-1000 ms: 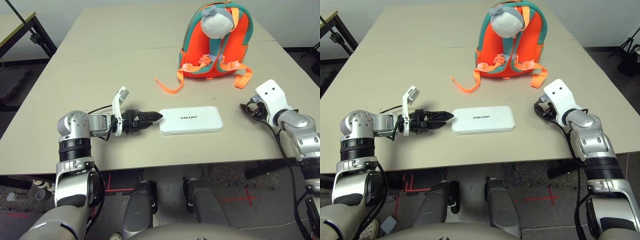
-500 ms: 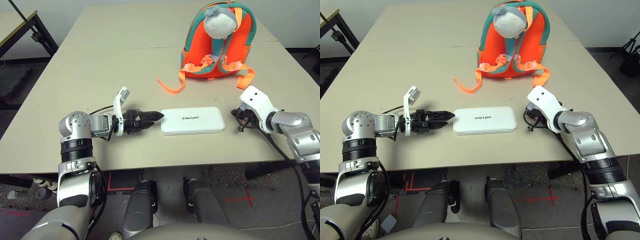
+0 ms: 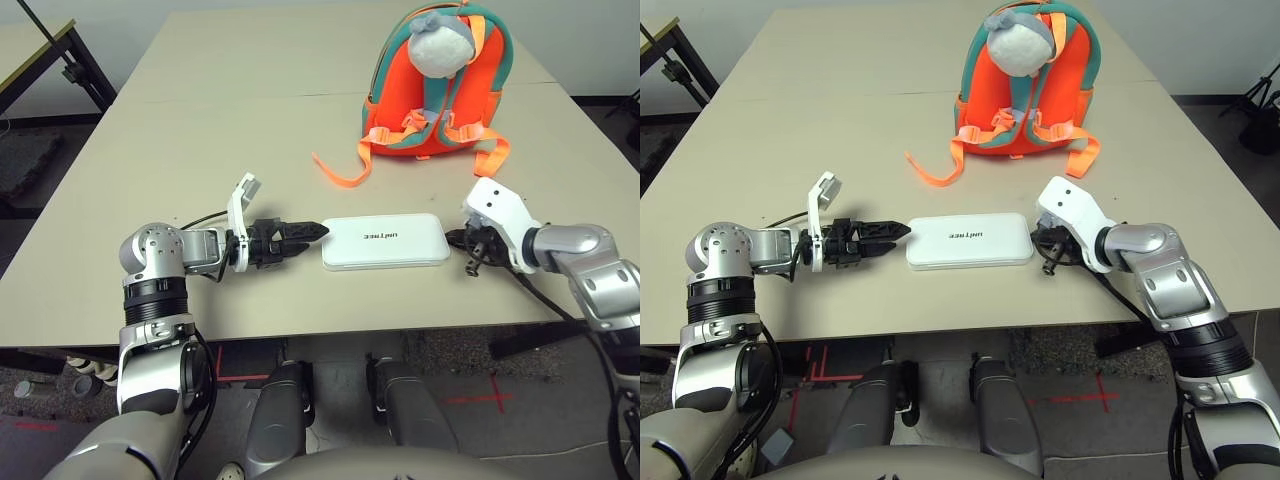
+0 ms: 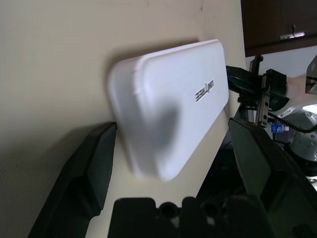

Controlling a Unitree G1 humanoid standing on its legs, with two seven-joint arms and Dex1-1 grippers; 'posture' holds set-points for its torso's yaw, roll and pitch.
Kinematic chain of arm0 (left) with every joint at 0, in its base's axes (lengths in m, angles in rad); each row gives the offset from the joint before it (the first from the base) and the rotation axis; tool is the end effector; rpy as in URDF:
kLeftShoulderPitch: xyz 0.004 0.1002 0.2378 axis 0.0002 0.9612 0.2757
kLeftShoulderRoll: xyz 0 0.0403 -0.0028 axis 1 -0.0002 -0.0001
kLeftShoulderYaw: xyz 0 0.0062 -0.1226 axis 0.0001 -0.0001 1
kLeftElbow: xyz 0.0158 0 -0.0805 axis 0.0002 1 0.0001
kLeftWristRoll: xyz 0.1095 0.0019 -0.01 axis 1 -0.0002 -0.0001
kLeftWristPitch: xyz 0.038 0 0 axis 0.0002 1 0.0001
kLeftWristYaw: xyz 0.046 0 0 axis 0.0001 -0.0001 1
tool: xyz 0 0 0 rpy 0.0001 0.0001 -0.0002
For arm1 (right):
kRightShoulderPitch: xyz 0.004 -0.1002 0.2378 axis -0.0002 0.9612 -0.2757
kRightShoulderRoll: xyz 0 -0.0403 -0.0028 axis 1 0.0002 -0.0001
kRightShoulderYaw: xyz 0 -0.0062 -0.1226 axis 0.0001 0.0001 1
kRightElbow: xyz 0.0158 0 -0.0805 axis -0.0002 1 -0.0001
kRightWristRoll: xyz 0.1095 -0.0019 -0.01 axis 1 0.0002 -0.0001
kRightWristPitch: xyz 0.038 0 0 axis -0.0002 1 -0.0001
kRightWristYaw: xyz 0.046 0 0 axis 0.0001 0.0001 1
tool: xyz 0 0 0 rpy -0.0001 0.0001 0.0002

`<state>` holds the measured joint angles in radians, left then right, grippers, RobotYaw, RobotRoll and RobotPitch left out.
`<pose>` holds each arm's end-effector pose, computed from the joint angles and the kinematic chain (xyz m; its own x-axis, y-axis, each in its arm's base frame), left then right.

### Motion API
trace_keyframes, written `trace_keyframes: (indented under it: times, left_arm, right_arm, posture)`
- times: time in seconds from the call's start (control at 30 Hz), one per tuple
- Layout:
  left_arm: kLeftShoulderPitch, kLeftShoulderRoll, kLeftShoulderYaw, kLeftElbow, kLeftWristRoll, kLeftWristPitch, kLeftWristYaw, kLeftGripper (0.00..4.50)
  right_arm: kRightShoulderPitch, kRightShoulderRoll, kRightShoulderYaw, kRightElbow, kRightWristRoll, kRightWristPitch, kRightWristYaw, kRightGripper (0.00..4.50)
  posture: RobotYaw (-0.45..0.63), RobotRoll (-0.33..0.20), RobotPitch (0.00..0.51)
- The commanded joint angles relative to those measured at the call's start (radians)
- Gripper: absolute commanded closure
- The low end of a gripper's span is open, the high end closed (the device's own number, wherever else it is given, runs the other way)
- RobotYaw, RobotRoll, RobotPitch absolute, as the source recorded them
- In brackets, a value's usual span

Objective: Put the pencil case into the backpack and zip it.

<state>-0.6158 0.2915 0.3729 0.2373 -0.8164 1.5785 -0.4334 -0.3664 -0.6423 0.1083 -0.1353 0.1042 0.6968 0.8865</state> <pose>0.2951 0.2114 0.1125 0.4031 -0.8461 -0.3488 0.2650 0.4727 -0.8404 0.2715 -0.2333 0.1342 0.5993 0.5927 -0.5381 -0.7703 0.6100 -0.1861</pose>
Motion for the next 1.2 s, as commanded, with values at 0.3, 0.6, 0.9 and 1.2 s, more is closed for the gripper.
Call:
trace_keyframes:
  times: [0.3, 0.6, 0.9, 1.2]
  left_arm:
    - [0.023, -0.014, -0.020, -0.018, 0.027, 0.019, 0.011, 0.00]
    - [0.024, -0.016, -0.023, -0.006, 0.033, -0.002, 0.010, 0.00]
    - [0.029, -0.016, -0.023, -0.004, 0.039, -0.023, 0.006, 0.17]
    - [0.035, -0.023, -0.005, -0.013, 0.039, -0.045, 0.003, 2.80]
  right_arm:
    - [-0.021, 0.031, 0.027, -0.072, 0.048, 0.032, -0.026, 4.47]
    - [-0.037, 0.043, 0.027, -0.077, 0.067, 0.052, -0.034, 4.47]
    - [-0.047, 0.078, 0.037, -0.095, 0.097, 0.085, -0.041, 4.49]
    - [-0.046, 0.059, 0.059, -0.065, 0.064, 0.059, -0.072, 4.50]
  posture:
    - [-0.11, 0.000, 0.161]
    - [-0.11, 0.000, 0.154]
    - [-0.10, 0.000, 0.154]
    - [-0.10, 0.000, 0.158]
